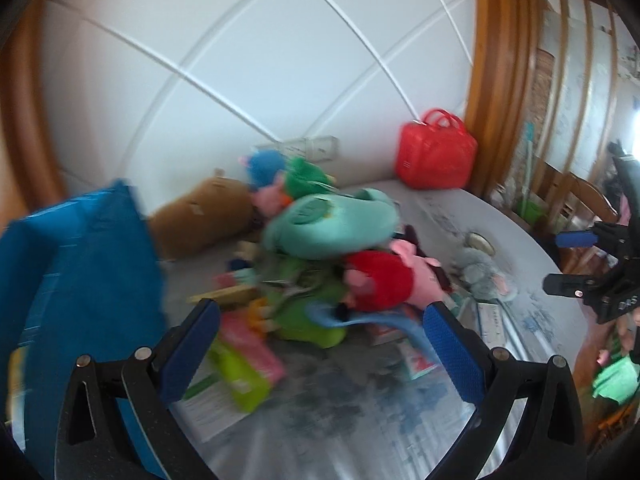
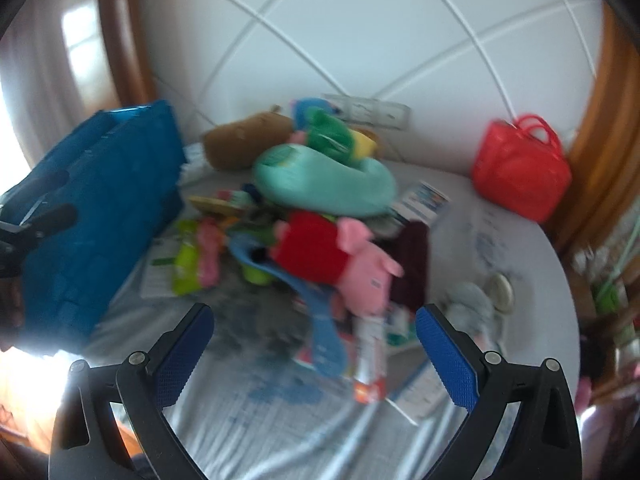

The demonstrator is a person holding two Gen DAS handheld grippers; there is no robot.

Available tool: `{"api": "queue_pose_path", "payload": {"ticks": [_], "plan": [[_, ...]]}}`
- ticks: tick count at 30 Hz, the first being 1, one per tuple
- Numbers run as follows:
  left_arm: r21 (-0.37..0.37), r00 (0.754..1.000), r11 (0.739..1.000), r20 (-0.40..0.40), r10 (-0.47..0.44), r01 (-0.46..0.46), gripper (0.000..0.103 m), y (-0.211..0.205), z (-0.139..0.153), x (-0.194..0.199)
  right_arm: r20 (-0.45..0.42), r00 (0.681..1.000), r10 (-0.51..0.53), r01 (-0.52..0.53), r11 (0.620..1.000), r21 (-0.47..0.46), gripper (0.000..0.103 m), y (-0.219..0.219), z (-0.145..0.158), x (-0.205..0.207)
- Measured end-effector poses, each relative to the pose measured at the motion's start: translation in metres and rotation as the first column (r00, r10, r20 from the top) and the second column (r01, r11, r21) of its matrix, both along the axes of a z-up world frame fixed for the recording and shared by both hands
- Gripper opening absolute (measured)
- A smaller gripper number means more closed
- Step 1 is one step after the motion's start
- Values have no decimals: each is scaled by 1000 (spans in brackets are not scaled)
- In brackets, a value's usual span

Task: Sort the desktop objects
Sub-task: 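Move both tools back from the crate toward the table pile, then grasp the red-hatted pink pig plush with the left tool while the right tool grasps the grey plush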

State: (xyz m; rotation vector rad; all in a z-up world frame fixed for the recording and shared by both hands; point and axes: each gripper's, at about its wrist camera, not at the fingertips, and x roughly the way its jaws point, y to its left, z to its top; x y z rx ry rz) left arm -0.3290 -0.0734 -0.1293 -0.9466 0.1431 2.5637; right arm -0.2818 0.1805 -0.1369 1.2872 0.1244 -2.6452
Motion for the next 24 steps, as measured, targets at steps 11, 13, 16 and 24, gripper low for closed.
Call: {"api": "queue_pose_path", "payload": {"ticks": [11, 13, 16, 24], "plan": [[-57, 980, 983, 111, -166, 173, 103, 124, -98, -90, 101, 980, -171, 172, 985, -9, 102, 89, -40, 12], [-59, 976, 984, 144, -161, 171, 103, 134, -115, -107, 110, 973, -201, 203, 979, -6, 102, 102, -44, 12], [-57, 974, 990, 196, -113, 127, 103, 141, -139, -134, 120, 966, -230, 232, 973, -3, 102, 113, -46, 12], [15, 965, 1000, 261, -27, 24, 103, 156, -174, -181, 161, 948, -274, 274, 961, 21, 102, 129, -60, 14]]}}
